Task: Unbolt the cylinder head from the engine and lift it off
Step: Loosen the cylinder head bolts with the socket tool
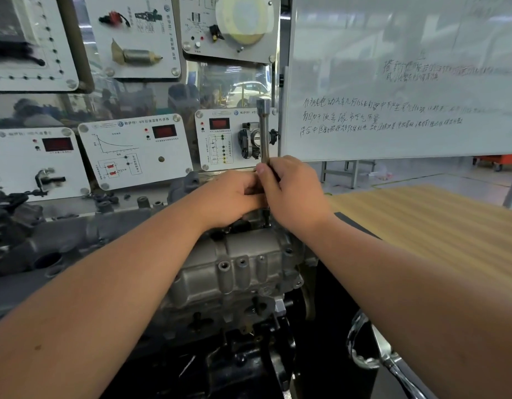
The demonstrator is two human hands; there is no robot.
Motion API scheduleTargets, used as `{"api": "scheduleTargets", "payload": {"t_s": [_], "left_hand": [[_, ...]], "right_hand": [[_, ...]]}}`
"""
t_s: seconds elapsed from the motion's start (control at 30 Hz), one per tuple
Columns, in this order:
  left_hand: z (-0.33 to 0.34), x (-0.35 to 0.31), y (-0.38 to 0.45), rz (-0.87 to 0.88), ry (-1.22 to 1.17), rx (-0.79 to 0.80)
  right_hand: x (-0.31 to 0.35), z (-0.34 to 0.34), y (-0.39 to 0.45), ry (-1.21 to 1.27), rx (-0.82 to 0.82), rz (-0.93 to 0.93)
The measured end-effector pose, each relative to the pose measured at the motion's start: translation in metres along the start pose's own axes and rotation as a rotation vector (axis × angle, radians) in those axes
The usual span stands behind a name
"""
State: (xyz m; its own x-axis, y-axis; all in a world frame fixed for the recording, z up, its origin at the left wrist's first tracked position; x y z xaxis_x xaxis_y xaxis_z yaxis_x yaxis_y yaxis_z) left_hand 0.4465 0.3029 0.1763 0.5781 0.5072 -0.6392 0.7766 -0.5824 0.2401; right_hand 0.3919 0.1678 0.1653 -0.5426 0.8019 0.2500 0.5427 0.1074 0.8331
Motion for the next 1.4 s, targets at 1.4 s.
{"api": "scheduleTargets", "payload": {"t_s": [1.4], "left_hand": [[0.0015, 0.0012, -0.0023, -0.035, -0.027, -0.022]], "right_hand": [[-0.0004, 0.0006, -0.0008, 0.050, -0.015, 0.048]]}}
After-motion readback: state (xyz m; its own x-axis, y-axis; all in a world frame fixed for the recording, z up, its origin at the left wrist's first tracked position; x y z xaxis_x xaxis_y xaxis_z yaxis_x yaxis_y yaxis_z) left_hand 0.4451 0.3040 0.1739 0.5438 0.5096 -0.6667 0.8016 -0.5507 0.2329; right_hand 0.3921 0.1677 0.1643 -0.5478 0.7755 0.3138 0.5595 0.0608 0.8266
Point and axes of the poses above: each hand's wrist, its own y-axis towards the middle knuckle, its own z-axis out of the palm, x = y × z, the point moved 1 cm from there along y, towards the middle knuckle, and after that the axes turned 13 degrees about -z, right-handed, at the moved point
